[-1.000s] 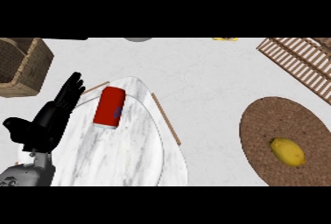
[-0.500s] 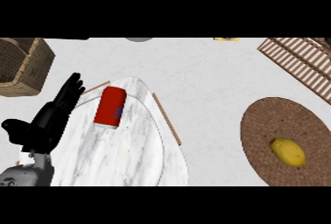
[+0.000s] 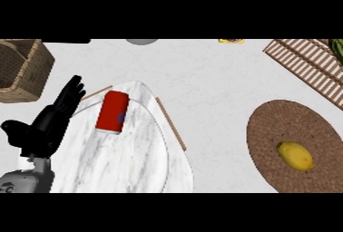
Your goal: Pick the squash from the placemat and place it in the tiered shelf
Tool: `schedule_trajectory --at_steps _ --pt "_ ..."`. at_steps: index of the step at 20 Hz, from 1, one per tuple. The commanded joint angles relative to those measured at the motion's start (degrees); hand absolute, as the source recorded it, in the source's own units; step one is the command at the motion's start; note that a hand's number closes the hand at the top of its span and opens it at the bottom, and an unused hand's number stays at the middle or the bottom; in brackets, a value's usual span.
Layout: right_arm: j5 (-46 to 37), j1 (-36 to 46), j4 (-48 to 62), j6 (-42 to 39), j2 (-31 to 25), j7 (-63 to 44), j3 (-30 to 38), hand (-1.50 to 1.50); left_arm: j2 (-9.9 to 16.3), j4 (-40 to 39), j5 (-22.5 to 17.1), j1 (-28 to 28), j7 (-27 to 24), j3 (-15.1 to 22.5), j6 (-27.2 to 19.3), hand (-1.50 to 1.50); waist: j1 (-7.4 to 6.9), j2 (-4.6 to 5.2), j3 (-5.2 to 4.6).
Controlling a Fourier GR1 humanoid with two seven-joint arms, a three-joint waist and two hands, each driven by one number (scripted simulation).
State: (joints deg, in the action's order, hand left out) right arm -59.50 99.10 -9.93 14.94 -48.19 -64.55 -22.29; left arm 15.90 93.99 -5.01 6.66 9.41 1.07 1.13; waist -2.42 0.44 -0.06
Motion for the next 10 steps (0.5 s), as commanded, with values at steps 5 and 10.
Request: schedule_trajectory --at_steps 5,10 --pt "1.5 6.0 -5.5 10.2 -3.8 -14.7 5.0 -1.5 -0.1 -0.1 -0.1 -2.3 0.2 -1.3 -0.9 0.0 3.24 -1.71 0.03" --pt "2.3 5.7 -10.8 9.1 -4.2 -13.1 7.2 -1.5 0.8 0.2 0.4 -3.8 -0.5 -2.3 -1.0 0.0 5.32 -2.49 0.05"
